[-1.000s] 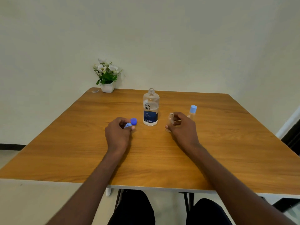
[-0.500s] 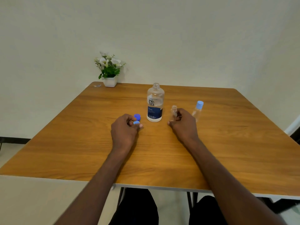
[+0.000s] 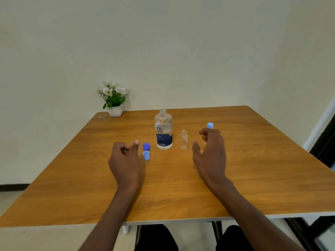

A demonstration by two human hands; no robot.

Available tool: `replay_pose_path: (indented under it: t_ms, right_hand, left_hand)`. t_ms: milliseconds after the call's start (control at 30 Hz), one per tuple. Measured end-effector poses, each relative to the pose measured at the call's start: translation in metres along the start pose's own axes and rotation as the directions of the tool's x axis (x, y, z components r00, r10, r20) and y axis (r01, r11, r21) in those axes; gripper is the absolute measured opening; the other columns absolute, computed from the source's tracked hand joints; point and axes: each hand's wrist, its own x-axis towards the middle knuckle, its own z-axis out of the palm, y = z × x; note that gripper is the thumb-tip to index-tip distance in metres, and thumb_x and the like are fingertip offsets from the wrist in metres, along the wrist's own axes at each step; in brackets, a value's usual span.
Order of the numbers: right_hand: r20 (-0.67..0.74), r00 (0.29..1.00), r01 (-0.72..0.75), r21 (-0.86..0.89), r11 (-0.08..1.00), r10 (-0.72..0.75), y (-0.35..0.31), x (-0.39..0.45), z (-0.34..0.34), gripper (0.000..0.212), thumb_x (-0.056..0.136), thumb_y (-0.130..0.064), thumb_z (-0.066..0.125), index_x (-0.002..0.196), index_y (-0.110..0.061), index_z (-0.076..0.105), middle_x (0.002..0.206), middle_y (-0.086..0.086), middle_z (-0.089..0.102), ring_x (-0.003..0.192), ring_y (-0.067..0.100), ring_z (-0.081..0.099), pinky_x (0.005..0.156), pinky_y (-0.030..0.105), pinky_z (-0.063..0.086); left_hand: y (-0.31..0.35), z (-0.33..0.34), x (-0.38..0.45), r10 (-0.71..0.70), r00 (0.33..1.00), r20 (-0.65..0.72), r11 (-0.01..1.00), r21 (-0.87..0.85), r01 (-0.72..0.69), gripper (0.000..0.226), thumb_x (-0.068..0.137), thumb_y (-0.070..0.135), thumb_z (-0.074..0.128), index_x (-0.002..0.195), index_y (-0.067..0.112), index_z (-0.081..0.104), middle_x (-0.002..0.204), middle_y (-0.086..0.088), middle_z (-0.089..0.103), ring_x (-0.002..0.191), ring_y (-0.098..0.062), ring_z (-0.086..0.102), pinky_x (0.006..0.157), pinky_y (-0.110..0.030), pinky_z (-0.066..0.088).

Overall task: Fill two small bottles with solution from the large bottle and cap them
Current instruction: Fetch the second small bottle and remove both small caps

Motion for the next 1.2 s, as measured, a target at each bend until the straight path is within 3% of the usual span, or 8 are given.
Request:
replay_pose_path:
  t_ms: [100,267,567,767,933,1033,1100,1200]
  right_hand:
    - [-0.114,0.985,-0.123,0.044,0.991,0.127,0.018,0.011,-0.02,0.047,0.091,-0.026,0.079,0.129,-0.019,0.051,0.122,-0.002,0.053,0.108,0.015,0.054,0.084,0.036,0.054]
    - [0.176,0.917,-0.38,0.119,0.917,0.357,0.053,0.034,-0.025,0.08,0.09,-0.056,0.076,0.154,-0.025,0.038,0.139,-0.001,0.054,0.106,0.013,0.06,0.083,0.033,0.053]
    - [0.283,0.91,-0.313,-0.01,0.95,0.303,0.072,0.048,-0.014,0.068,0.089,-0.055,0.075,0.148,-0.029,0.054,0.139,-0.014,0.067,0.127,0.01,0.061,0.096,0.034,0.048]
    - [0.293,0.906,-0.315,-0.012,0.949,0.305,0.067,0.053,-0.013,0.05,0.092,-0.052,0.072,0.138,-0.034,0.065,0.124,-0.018,0.073,0.117,0.004,0.066,0.095,0.037,0.055]
    - [0.344,0.88,-0.451,0.385,0.805,0.329,0.072,0.05,-0.03,0.024,0.094,-0.03,0.077,0.117,-0.022,0.078,0.101,-0.002,0.079,0.098,0.012,0.073,0.089,0.043,0.061]
    - [0.437,0.853,-0.493,0.502,0.71,0.283,0.07,0.043,-0.045,0.015,0.101,-0.019,0.069,0.106,-0.01,0.08,0.088,0.003,0.077,0.071,0.002,0.067,0.065,0.022,0.052]
    - [0.513,0.832,-0.486,0.488,0.725,0.211,0.073,0.035,-0.048,0.017,0.101,-0.017,0.067,0.107,-0.009,0.081,0.092,0.003,0.078,0.077,0.005,0.067,0.071,0.022,0.052]
    - [0.581,0.797,-0.494,0.47,0.732,0.165,0.075,0.029,-0.049,0.019,0.098,-0.016,0.069,0.113,-0.019,0.082,0.112,0.006,0.08,0.11,0.028,0.072,0.099,0.046,0.054]
  left_hand:
    - [0.016,-0.002,-0.018,0.208,0.976,0.068,0.973,-0.117,-0.199,0.029,0.097,0.026,0.073,0.084,0.009,0.054,0.07,0.001,0.054,0.06,-0.009,0.046,0.056,-0.023,0.038]
    - [0.056,0.042,-0.061,0.39,0.808,0.442,0.917,-0.271,-0.294,0.013,0.099,0.025,0.07,0.09,0.017,0.064,0.075,0.007,0.062,0.067,-0.013,0.056,0.06,-0.02,0.043]
    - [0.046,0.109,-0.071,0.133,0.612,0.779,0.991,-0.118,-0.065,0.018,0.099,0.033,0.067,0.085,0.025,0.074,0.07,0.002,0.07,0.062,-0.005,0.056,0.064,-0.031,0.049]
    - [0.048,0.104,-0.071,0.107,0.6,0.793,0.991,-0.13,-0.005,0.021,0.102,0.029,0.065,0.087,0.018,0.074,0.073,-0.007,0.072,0.055,-0.008,0.055,0.059,-0.031,0.049]
    - [0.045,0.104,-0.07,0.081,0.635,0.769,0.987,-0.148,0.053,0.024,0.102,0.032,0.064,0.084,0.018,0.074,0.062,0.0,0.064,0.055,-0.012,0.052,0.06,-0.035,0.047]
    - [0.043,0.106,-0.067,0.049,0.657,0.752,0.98,-0.164,0.114,0.025,0.103,0.035,0.063,0.086,0.02,0.073,0.065,0.003,0.064,0.055,-0.013,0.053,0.06,-0.035,0.047]
    - [0.044,0.106,-0.067,0.047,0.657,0.752,0.973,-0.184,0.142,0.028,0.104,0.039,0.06,0.091,0.017,0.072,0.073,-0.002,0.068,0.055,-0.014,0.055,0.058,-0.027,0.047]
    - [0.046,0.103,-0.066,0.06,0.662,0.747,0.964,-0.215,0.155,0.032,0.105,0.046,0.055,0.092,0.02,0.069,0.081,-0.007,0.069,0.057,-0.015,0.057,0.052,-0.018,0.043]
